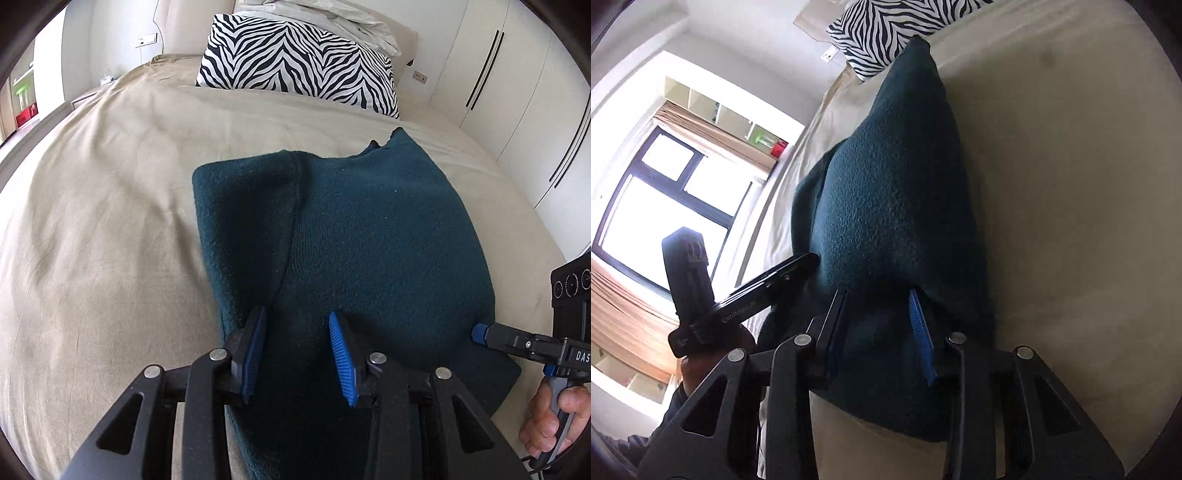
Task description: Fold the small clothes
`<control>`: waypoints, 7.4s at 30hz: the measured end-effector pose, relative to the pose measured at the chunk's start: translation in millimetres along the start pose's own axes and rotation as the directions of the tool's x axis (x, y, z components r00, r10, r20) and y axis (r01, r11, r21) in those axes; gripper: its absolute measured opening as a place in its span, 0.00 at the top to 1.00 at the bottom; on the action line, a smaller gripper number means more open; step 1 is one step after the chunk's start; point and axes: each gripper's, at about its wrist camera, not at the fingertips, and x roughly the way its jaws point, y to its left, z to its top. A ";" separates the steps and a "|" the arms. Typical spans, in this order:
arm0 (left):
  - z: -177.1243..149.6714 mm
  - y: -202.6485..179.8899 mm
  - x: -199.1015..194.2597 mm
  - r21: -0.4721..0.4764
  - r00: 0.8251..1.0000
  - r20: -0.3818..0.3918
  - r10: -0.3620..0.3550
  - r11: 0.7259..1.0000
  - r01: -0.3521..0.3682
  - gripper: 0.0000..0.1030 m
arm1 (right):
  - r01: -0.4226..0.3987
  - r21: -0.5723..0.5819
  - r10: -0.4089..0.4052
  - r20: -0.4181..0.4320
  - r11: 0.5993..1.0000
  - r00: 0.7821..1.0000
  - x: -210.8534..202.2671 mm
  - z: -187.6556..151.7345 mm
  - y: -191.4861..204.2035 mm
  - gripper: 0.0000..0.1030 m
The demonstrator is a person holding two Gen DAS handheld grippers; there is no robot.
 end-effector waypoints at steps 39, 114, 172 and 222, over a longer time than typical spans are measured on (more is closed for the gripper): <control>-1.7 7.3 -2.9 -0.034 0.997 0.030 -0.072 0.997 0.074 0.63 | -0.012 -0.006 0.013 0.120 1.000 0.993 -23.2 46.3 44.9 0.41; -208.7 51.7 -186.9 -0.243 0.991 0.117 -0.070 0.965 0.097 0.45 | -0.065 0.077 0.066 -0.012 0.995 0.998 -55.3 -237.0 128.1 0.54; -213.4 -7.2 -218.9 -0.118 0.920 0.096 0.381 0.922 -0.369 0.00 | 0.657 -0.186 -0.621 0.220 0.730 0.752 -96.4 -288.6 242.8 0.00; -221.7 -6.6 -202.7 -0.126 0.935 0.058 0.350 0.932 -0.341 0.00 | 0.672 -0.197 -0.641 0.204 0.714 0.740 -87.5 -290.6 241.8 0.00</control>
